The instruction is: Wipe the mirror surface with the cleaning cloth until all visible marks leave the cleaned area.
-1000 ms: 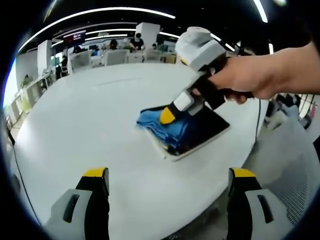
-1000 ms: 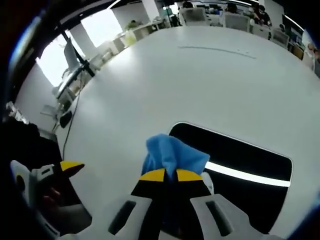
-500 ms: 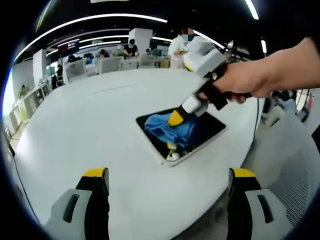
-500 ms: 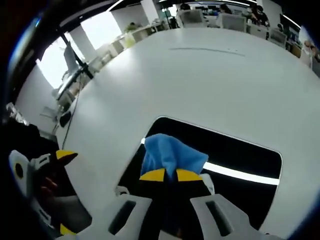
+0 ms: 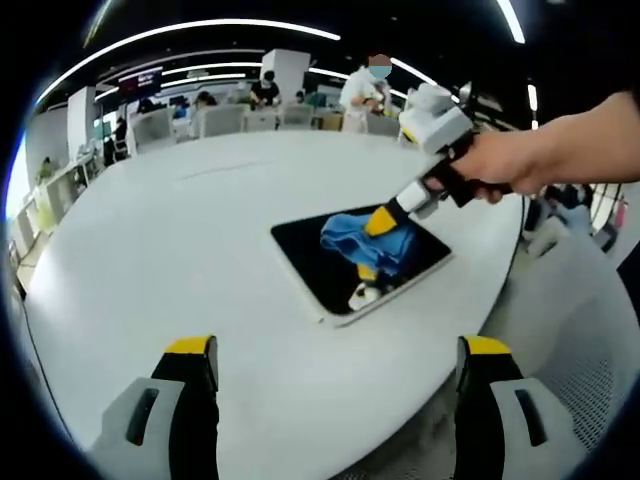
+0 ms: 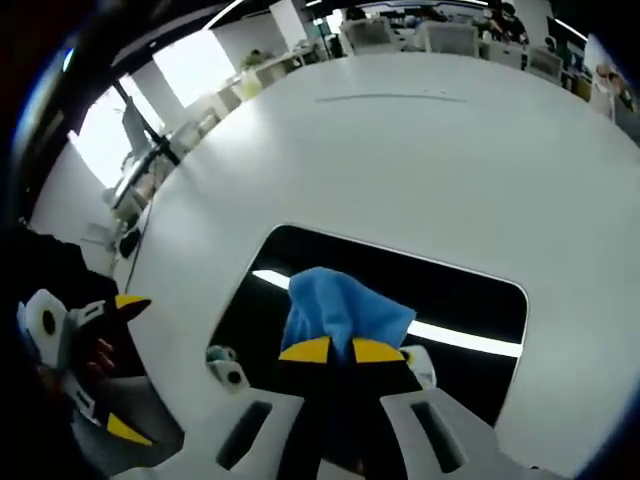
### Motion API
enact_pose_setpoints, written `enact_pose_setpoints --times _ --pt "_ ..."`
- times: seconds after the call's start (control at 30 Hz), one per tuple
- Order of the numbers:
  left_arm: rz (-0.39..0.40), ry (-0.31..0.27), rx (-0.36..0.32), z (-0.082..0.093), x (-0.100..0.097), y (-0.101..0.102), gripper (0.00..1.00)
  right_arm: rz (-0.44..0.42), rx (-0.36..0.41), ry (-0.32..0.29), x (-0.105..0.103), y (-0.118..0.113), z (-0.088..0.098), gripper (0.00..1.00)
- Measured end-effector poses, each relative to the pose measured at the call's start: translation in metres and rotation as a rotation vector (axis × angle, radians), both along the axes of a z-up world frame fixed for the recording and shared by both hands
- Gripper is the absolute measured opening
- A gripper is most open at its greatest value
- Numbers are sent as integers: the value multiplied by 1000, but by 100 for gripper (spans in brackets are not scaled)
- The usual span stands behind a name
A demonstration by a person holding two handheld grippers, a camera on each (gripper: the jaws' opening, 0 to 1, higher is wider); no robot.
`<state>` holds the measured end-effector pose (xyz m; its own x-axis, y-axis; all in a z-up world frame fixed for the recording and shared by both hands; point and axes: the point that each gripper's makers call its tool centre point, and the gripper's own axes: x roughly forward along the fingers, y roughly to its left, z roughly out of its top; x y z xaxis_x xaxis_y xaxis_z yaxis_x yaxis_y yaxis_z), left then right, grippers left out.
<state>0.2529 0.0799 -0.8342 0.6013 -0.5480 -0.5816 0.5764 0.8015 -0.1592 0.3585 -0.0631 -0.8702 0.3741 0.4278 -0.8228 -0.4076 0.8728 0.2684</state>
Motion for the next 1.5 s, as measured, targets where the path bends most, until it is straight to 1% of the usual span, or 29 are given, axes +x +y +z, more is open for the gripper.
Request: enact_pose_setpoints --times 0.1,0.17,0.3,0.57,0.93,1.0,1.07,1.17,1.37,1.5 --pt "-4 5 12 -2 -1 1 99 -6 -2 -2 -1 -7 0 1" --pt "1 5 11 -2 -1 1 99 -21 5 4 0 -10 0 1" --pt "13 7 13 -2 0 3 99 -24 11 5 0 -15 0 1" --pt "15 8 10 -2 0 3 99 -38 11 4 0 -38 -1 1" --pt "31 10 7 -2 3 7 99 -61 15 1 -2 -52 0 1" --pt "38 11 4 -1 3 8 99 -61 12 1 -2 -56 0 1" --pt "53 2 -17 2 5 8 99 -66 12 2 -2 -60 0 1" --pt "52 10 -7 0 4 8 99 -79 8 7 -2 -66 0 1" --pt "49 16 1 -2 4 9 99 -75 -14 9 -3 -77 0 1" --pt "51 22 1 -2 3 9 99 -110 -22 23 -5 -87 0 1"
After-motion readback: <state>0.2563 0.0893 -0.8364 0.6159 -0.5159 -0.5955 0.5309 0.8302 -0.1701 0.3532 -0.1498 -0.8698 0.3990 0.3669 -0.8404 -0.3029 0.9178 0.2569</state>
